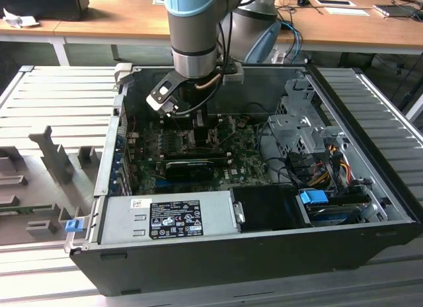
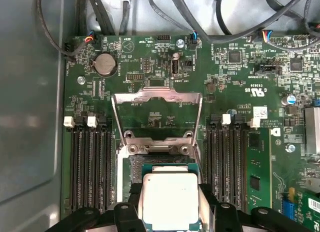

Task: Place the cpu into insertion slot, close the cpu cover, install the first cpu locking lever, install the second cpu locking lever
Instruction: 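Place the cpu into insertion slot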

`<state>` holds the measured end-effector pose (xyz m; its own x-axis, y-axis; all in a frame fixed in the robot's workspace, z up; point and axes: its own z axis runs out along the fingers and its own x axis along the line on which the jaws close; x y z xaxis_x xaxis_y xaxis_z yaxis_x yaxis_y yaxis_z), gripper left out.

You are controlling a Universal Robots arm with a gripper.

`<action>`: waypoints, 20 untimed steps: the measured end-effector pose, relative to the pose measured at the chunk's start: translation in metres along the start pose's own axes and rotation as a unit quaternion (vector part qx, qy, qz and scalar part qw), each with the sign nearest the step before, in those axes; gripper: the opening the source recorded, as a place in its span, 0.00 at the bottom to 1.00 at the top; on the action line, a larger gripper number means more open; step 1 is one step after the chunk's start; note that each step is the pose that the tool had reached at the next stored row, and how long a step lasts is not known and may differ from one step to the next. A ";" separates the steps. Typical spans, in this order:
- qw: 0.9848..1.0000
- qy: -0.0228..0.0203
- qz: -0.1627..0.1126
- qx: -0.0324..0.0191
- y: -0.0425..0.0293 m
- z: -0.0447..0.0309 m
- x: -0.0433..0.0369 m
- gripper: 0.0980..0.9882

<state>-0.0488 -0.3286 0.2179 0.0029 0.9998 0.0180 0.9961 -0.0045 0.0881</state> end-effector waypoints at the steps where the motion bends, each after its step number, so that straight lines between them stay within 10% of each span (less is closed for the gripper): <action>1: 1.000 0.000 0.000 0.000 0.0000 0.0003 0.0007 0.48; 20: 1.000 -0.001 0.006 0.000 -0.0014 0.0152 0.0070 0.48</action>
<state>-0.0488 -0.3213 0.2028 0.0158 0.9997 0.0175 0.9960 -0.0173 0.0881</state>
